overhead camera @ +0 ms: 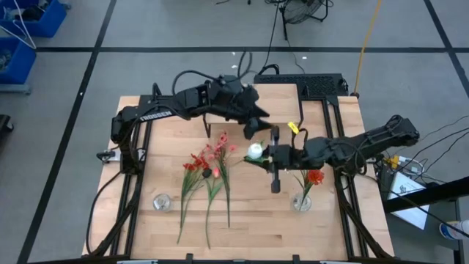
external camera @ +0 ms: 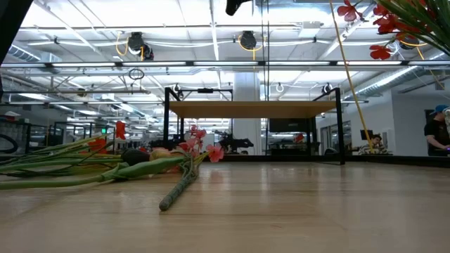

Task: Pick and place flowers into a vace then onto a shelf
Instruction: Put the white flower into the right transparent vase, then put the orange flowers into the left transparent vase

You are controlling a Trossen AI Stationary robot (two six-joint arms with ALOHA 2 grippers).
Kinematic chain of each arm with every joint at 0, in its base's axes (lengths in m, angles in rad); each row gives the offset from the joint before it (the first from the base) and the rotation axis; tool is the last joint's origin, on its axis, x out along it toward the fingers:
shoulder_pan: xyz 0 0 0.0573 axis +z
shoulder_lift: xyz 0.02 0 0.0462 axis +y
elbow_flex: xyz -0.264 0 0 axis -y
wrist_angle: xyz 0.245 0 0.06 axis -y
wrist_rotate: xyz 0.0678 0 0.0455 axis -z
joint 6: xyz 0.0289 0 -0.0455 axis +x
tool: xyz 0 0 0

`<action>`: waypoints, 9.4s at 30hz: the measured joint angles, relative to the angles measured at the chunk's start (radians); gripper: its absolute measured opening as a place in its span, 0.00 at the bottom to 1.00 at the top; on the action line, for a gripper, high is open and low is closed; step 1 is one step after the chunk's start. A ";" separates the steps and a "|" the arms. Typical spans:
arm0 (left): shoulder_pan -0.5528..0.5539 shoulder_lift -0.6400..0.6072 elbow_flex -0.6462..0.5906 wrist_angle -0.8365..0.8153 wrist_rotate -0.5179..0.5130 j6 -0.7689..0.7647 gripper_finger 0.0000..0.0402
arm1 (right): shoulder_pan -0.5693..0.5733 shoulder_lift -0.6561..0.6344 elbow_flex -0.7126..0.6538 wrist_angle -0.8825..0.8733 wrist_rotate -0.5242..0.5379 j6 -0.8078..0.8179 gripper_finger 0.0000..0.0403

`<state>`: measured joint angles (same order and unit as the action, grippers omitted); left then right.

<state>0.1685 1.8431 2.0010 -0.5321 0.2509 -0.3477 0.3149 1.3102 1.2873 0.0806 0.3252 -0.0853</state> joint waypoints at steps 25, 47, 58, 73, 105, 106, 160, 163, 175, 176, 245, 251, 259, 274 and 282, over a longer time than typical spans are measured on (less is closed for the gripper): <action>-0.079 -0.011 0.000 -0.043 -0.129 0.246 0.68 | -0.019 0.000 0.000 -0.409 -0.090 0.321 0.00; -0.079 -0.011 0.000 -0.077 -0.130 0.252 0.68 | 0.002 -0.040 -0.002 -1.035 -0.329 0.621 0.00; -0.079 -0.011 -0.019 -0.028 -0.132 0.301 0.68 | -0.002 -0.055 -0.001 -1.024 -0.379 0.668 0.00; -0.078 -0.010 -0.233 0.128 -0.148 0.158 0.68 | -0.044 -0.062 0.063 -1.163 -0.381 0.694 0.00; -0.057 -0.010 -0.233 0.239 -0.144 0.135 0.68 | 0.105 -0.064 -0.108 -1.027 -0.141 0.909 0.00; -0.055 -0.010 -0.233 0.242 -0.144 0.133 0.68 | 0.111 -0.064 -0.108 -1.027 -0.138 0.922 0.00; -0.022 -0.011 -0.233 0.306 -0.147 0.134 0.68 | 0.381 -0.110 -0.277 -0.766 0.218 1.143 0.00; -0.017 -0.011 -0.233 0.306 -0.147 0.130 0.68 | 0.411 -0.110 -0.277 -0.768 0.234 1.145 0.00; -0.015 -0.011 -0.232 0.330 -0.146 0.133 0.68 | 0.454 -0.105 -0.277 -0.795 0.340 1.157 0.00; -0.015 -0.011 -0.232 0.332 -0.146 0.133 0.68 | 0.459 -0.105 -0.277 -0.797 0.346 1.145 0.00; -0.015 -0.011 -0.232 0.379 -0.147 0.131 0.68 | 0.455 -0.360 -0.488 -0.542 0.114 1.026 0.36; -0.015 -0.011 -0.232 0.379 -0.147 0.131 0.68 | 0.427 -0.361 -0.488 -0.487 0.115 0.982 0.36; -0.015 -0.011 -0.232 0.379 -0.147 0.131 0.68 | 0.404 -0.379 -0.488 -0.459 0.115 0.960 0.36; -0.015 -0.011 -0.232 0.381 -0.148 0.135 0.68 | 0.404 -0.459 -0.486 -0.488 0.189 0.958 0.36; -0.016 -0.011 -0.232 0.381 -0.148 0.132 0.68 | 0.404 -0.515 -0.486 -0.444 0.299 0.918 0.36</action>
<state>0.1522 1.8320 1.7687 -0.1516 0.1032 -0.2157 0.7193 0.7950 0.8009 -0.3631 0.6242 0.8327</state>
